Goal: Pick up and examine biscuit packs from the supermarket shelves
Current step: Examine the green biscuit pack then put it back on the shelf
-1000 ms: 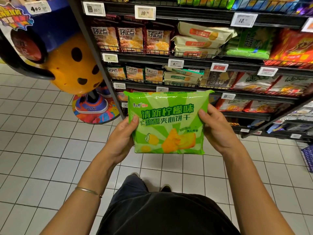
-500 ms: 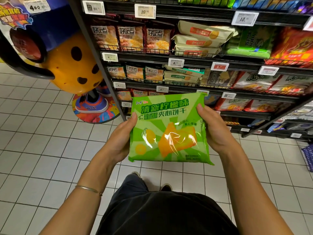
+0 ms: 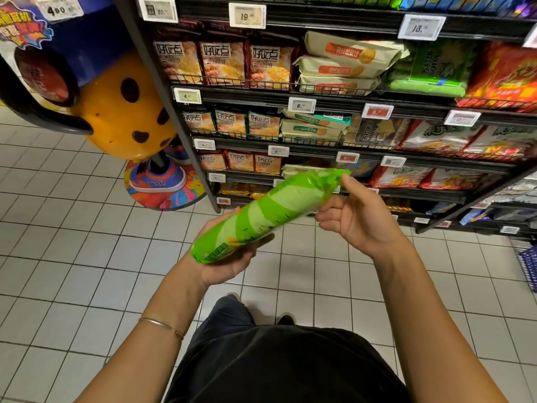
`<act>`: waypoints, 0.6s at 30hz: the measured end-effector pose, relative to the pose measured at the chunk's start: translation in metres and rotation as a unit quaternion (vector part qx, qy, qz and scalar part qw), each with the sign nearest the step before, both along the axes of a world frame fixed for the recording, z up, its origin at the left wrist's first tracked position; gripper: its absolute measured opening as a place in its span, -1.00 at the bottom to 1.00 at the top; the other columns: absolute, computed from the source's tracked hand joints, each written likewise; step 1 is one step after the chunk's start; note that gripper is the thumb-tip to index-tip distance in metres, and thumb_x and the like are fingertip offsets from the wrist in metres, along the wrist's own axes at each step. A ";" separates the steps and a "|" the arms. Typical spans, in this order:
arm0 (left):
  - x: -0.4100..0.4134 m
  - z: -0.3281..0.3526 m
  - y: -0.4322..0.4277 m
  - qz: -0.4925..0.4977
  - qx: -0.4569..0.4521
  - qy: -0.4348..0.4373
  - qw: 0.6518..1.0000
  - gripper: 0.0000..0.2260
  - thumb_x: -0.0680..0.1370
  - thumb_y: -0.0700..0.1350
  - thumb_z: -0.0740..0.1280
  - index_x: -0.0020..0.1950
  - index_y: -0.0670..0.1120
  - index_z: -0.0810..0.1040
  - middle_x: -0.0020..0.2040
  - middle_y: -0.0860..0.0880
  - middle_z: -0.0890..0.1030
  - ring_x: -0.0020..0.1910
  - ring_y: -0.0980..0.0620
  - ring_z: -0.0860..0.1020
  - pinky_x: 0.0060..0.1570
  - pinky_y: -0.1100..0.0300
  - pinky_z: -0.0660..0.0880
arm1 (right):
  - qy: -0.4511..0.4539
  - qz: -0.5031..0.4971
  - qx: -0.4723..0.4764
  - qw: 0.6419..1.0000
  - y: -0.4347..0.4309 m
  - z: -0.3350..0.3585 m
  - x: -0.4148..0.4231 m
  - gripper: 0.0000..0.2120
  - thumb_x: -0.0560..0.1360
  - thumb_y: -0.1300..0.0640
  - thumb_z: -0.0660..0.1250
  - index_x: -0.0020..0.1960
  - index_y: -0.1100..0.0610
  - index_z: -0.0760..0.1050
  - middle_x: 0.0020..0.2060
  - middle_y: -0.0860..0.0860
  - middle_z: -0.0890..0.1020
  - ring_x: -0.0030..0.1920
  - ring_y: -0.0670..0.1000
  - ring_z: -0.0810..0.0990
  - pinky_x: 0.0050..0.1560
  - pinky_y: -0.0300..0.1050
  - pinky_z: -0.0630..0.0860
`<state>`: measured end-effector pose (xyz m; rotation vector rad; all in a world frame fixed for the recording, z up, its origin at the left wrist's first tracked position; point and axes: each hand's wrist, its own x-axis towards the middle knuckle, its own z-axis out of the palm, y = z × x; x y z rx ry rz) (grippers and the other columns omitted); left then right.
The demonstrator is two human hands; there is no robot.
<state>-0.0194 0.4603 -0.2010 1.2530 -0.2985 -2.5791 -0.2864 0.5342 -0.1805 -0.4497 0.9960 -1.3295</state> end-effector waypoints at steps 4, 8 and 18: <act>-0.003 0.004 0.004 -0.020 0.017 0.068 0.997 -0.33 0.10 -0.08 0.73 0.14 -0.21 0.65 -0.03 -0.24 0.68 -0.49 0.04 0.64 -0.53 0.23 0.59 | -0.010 0.001 -0.017 1.000 -0.001 -0.001 -0.005 -0.81 0.61 -0.01 0.33 0.11 0.09 0.43 -0.27 0.19 0.71 -0.28 0.13 0.76 -0.34 -0.09 0.68; -0.005 0.009 0.004 -0.027 0.011 0.093 0.995 -0.09 -0.19 -0.18 0.79 0.15 -0.21 0.65 -0.04 -0.24 0.66 -0.50 0.03 0.64 -0.50 0.19 0.60 | 0.002 0.001 -0.020 1.000 -0.001 0.003 -0.006 -0.84 0.60 0.01 0.34 0.05 0.07 0.43 -0.24 0.20 0.72 -0.24 0.15 0.77 -0.30 -0.08 0.69; -0.013 0.002 -0.011 0.036 -0.064 -0.012 0.997 -0.48 0.50 0.40 0.32 0.10 -0.01 0.74 0.00 -0.11 0.73 -0.29 -0.06 0.71 -0.28 0.09 0.68 | 0.007 0.019 -0.029 0.999 -0.005 0.006 -0.011 -0.53 0.59 -0.07 0.31 0.41 0.14 0.39 0.10 0.30 0.65 0.01 0.22 0.75 -0.10 0.05 0.71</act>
